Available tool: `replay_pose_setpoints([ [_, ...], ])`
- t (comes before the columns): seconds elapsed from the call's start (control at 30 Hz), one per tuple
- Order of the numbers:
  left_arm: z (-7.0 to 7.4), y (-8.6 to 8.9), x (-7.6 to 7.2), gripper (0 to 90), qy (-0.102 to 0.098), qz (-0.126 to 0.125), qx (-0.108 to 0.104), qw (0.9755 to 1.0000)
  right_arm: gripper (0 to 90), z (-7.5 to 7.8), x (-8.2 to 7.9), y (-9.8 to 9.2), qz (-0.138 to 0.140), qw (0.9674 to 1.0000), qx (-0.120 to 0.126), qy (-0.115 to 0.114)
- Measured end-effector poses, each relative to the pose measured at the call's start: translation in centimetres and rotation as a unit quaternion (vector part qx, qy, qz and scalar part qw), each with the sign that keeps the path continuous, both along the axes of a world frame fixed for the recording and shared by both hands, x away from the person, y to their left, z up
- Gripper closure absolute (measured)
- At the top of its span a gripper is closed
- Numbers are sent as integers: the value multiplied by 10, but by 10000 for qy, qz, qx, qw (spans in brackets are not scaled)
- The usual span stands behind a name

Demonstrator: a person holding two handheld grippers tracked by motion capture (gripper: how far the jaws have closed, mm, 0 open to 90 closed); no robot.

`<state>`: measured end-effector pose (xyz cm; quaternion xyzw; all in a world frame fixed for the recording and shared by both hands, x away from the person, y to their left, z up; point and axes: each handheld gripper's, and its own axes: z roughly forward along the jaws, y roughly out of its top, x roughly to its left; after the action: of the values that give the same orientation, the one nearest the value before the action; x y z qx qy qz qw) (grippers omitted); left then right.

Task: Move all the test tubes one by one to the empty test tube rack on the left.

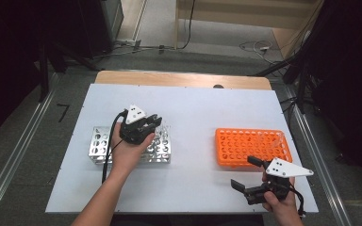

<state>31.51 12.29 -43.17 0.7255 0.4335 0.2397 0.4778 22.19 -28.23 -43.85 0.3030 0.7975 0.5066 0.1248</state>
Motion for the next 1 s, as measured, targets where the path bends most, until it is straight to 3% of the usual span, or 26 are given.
replay_pose_setpoints([
  [0.27,-4,-1,3,748,285,-23,126,9995,0,-1,1,-1,-6,10000,-3,-7],
  [0.53,-4,2,6,725,595,-23,-23,9982,0,0,1,-3,-54,10000,18,23],
  [0.83,0,7,-2,560,462,18,-344,9983,0,2,2,-8,-144,9999,11,-56],
  [1.0,4,14,-12,373,339,-6,-602,9976,0,5,5,-17,-314,9994,74,-76],
])
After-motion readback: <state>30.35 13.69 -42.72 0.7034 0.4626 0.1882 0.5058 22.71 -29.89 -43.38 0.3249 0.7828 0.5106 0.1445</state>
